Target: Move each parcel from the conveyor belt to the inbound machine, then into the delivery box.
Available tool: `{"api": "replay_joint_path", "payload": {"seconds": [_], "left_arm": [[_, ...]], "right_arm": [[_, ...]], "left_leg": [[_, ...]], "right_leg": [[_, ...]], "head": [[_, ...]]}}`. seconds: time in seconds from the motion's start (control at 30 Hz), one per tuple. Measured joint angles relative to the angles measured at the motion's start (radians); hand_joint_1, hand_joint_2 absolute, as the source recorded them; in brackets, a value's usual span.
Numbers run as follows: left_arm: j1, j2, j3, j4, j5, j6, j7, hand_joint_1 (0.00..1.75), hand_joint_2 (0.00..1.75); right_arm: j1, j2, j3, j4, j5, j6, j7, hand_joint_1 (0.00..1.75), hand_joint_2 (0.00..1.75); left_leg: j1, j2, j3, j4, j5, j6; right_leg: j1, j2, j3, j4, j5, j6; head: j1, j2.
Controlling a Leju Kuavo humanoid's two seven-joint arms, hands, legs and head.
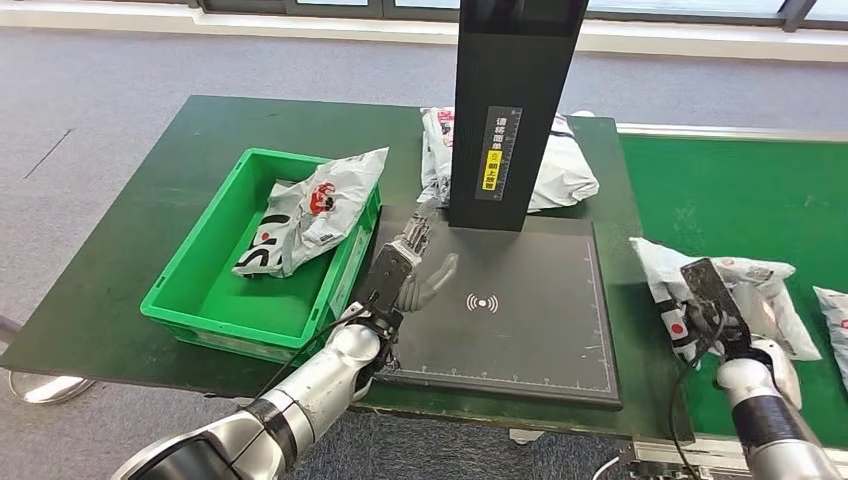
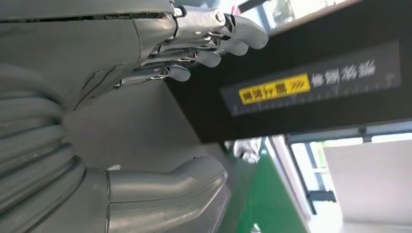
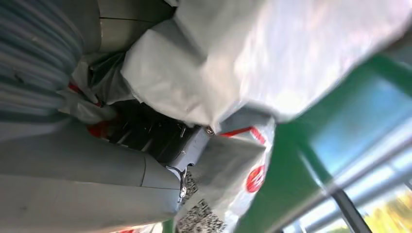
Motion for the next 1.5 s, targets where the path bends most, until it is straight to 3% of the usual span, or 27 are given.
{"api": "replay_joint_path", "payload": {"seconds": [0.17, 0.4, 0.67, 0.93, 1.1, 1.13, 1.17, 1.27, 1.3, 1.5], "left_arm": [[0.000, 0.009, 0.062, -0.002, -0.047, 0.048, -0.007, 0.00, 1.75], [-0.002, 0.014, 0.105, -0.016, -0.118, 0.131, -0.010, 0.00, 1.75], [-0.011, -0.005, 0.104, -0.007, -0.166, 0.162, -0.004, 0.00, 1.75], [-0.046, -0.039, 0.104, 0.008, -0.169, 0.158, 0.017, 0.00, 1.75], [-0.053, -0.045, 0.105, 0.008, -0.165, 0.159, 0.017, 0.00, 1.75], [-0.053, -0.045, 0.105, 0.008, -0.165, 0.159, 0.017, 0.00, 1.75], [-0.053, -0.045, 0.105, 0.009, -0.165, 0.159, 0.017, 0.00, 1.75], [-0.053, -0.045, 0.104, 0.009, -0.163, 0.165, 0.014, 0.00, 1.75], [-0.053, -0.045, 0.104, 0.010, -0.162, 0.169, 0.012, 0.00, 1.75], [-0.054, -0.040, 0.105, 0.015, -0.151, 0.233, -0.001, 0.00, 1.75]], "right_arm": [[0.097, 0.050, 0.040, -0.290, -0.181, -0.035, -0.044, 1.75, 1.75], [0.139, 0.103, 0.178, -0.511, -0.129, -0.025, -0.034, 1.75, 1.75], [0.116, 0.190, 0.298, -0.535, -0.059, -0.005, -0.017, 1.75, 1.75], [0.028, 0.294, 0.429, -0.466, -0.043, 0.167, 0.022, 1.75, 1.75], [-0.003, 0.322, 0.489, -0.400, -0.068, 0.207, 0.035, 1.75, 1.75], [-0.006, 0.323, 0.495, -0.392, -0.069, 0.208, 0.034, 1.68, 1.75], [-0.009, 0.324, 0.500, -0.386, -0.070, 0.209, 0.035, 1.34, 1.75], [-0.017, 0.329, 0.513, -0.367, -0.060, 0.209, 0.046, 0.10, 1.75], [-0.020, 0.330, 0.518, -0.358, -0.050, 0.207, 0.054, 0.00, 1.75], [-0.025, 0.339, 0.534, -0.274, -0.009, 0.200, 0.073, 0.00, 1.75]], "left_leg": [[0.001, -0.001, 0.000, 0.000, 0.000, -0.001], [0.001, -0.002, -0.001, -0.001, 0.001, -0.001], [0.001, -0.003, -0.001, 0.000, 0.001, -0.001], [0.001, -0.002, -0.001, 0.000, 0.001, -0.002], [0.002, -0.002, -0.001, 0.000, 0.001, -0.002], [0.001, -0.002, -0.001, 0.000, 0.001, -0.002], [0.001, -0.002, -0.001, 0.000, 0.001, -0.002], [0.001, -0.002, -0.001, 0.000, 0.001, -0.002], [0.001, -0.002, -0.001, 0.000, 0.001, -0.002], [0.001, -0.002, -0.001, 0.000, 0.001, -0.002]], "right_leg": [[0.001, -0.001, 0.000, 0.001, -0.001, -0.001], [0.001, -0.002, -0.001, 0.001, -0.001, -0.002], [0.001, -0.003, 0.000, 0.001, -0.001, -0.002], [0.001, -0.001, -0.001, 0.001, -0.001, -0.002], [0.001, -0.002, -0.001, 0.001, -0.001, -0.002], [0.001, -0.002, -0.001, 0.001, -0.001, -0.002], [0.001, -0.002, -0.001, 0.001, -0.001, -0.002], [0.001, -0.002, -0.001, 0.001, -0.001, -0.002], [0.001, -0.002, -0.001, 0.001, -0.001, -0.002], [0.001, -0.002, -0.001, 0.001, -0.001, -0.002]], "head": [[0.000, 0.000], [0.000, 0.000], [0.000, 0.000], [0.000, 0.000], [0.000, 0.000], [0.000, 0.000], [0.000, 0.000], [0.000, 0.000], [0.000, 0.000], [0.000, 0.000]]}}
